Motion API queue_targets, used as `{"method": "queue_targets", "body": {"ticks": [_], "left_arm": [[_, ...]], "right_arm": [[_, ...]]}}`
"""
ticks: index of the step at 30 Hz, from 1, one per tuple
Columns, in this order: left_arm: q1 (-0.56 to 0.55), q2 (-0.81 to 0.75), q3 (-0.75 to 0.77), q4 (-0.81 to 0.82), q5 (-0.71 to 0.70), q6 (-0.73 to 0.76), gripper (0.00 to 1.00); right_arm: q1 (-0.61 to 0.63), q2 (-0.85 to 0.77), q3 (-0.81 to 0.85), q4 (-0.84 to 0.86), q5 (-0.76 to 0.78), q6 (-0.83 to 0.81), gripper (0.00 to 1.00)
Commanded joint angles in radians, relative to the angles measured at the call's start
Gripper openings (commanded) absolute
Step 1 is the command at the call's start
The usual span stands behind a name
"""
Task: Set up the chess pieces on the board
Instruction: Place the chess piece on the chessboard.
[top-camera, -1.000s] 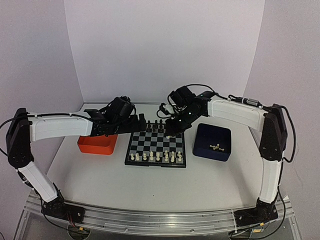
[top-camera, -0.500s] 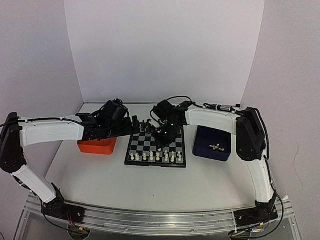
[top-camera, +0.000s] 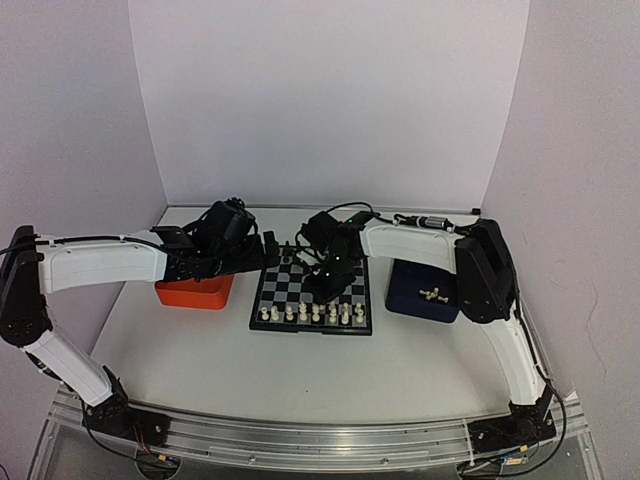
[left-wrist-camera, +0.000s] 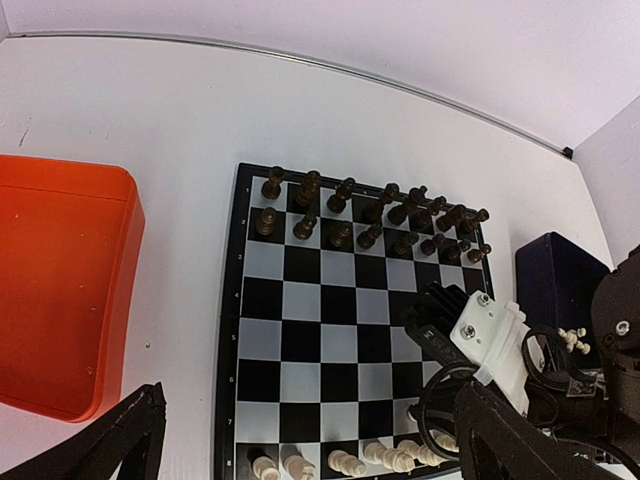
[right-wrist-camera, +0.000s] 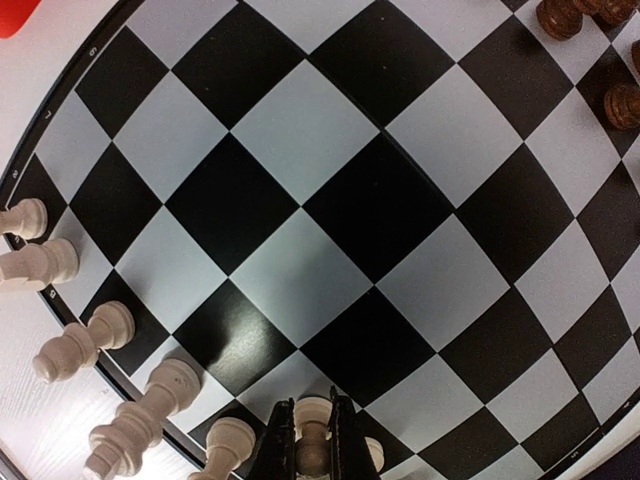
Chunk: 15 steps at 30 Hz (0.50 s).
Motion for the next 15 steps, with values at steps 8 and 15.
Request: {"method": "queue_targets", "body": {"ticks": [8,15], "left_arm": [[0.005,-0.022,0.009,0.005,-0.017,-0.003,1.0],[0.004,-0.011,0.019,0.02,0.002,0.016,1.0]], "right_arm": [[0.005,0.02,0.05,-0.02,0.009,0.011,0.24],[0.005,-0.018,0.07,-0.018,-0.008,0.032,0.31]]}}
